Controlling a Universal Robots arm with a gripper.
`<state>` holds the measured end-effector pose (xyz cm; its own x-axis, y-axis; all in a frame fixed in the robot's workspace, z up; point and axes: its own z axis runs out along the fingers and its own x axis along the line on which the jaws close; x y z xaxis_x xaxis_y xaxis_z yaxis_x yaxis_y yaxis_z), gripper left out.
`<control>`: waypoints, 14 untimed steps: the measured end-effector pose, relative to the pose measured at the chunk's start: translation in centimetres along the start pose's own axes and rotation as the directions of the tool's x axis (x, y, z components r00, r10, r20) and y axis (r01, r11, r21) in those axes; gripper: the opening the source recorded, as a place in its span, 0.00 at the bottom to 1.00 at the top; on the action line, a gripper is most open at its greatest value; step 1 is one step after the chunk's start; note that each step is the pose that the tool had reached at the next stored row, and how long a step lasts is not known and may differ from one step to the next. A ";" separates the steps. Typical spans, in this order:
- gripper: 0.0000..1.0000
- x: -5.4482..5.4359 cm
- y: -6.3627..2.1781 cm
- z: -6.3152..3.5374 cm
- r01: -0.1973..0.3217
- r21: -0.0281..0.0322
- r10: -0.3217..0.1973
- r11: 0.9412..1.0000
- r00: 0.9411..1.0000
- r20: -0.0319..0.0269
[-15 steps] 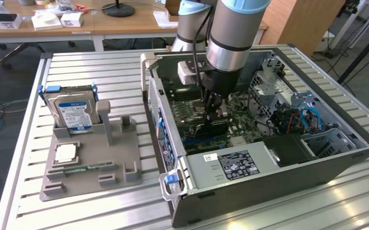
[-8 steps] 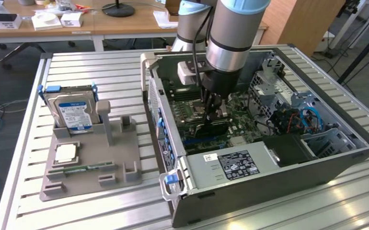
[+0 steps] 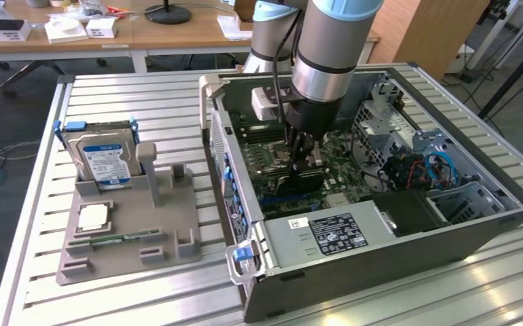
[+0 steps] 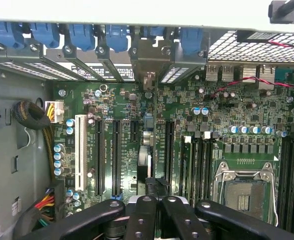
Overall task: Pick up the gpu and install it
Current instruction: 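Press down on the gpu until it lock into place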
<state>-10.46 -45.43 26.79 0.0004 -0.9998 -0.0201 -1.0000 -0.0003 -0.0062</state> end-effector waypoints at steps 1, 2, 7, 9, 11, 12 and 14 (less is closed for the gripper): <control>0.10 0.0 0.00 0.00 0.000 0.000 0.000 1.000 1.000 0.000; 0.10 0.0 0.00 0.00 0.000 0.000 0.000 1.000 1.000 0.000; 0.10 0.0 0.00 0.05 0.000 0.000 0.000 1.000 1.000 0.000; 0.10 0.0 0.00 0.05 0.000 0.000 0.000 1.000 1.000 0.000; 0.10 0.0 0.01 0.05 0.000 0.000 0.000 1.000 1.000 0.000; 0.10 0.0 0.01 0.06 0.000 0.000 0.000 1.000 1.000 0.000; 0.10 0.0 0.01 0.07 0.000 0.000 0.000 1.000 1.000 0.000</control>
<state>-10.48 -45.43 26.72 0.0004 -0.9998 -0.0200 -1.0000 -0.0003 -0.0061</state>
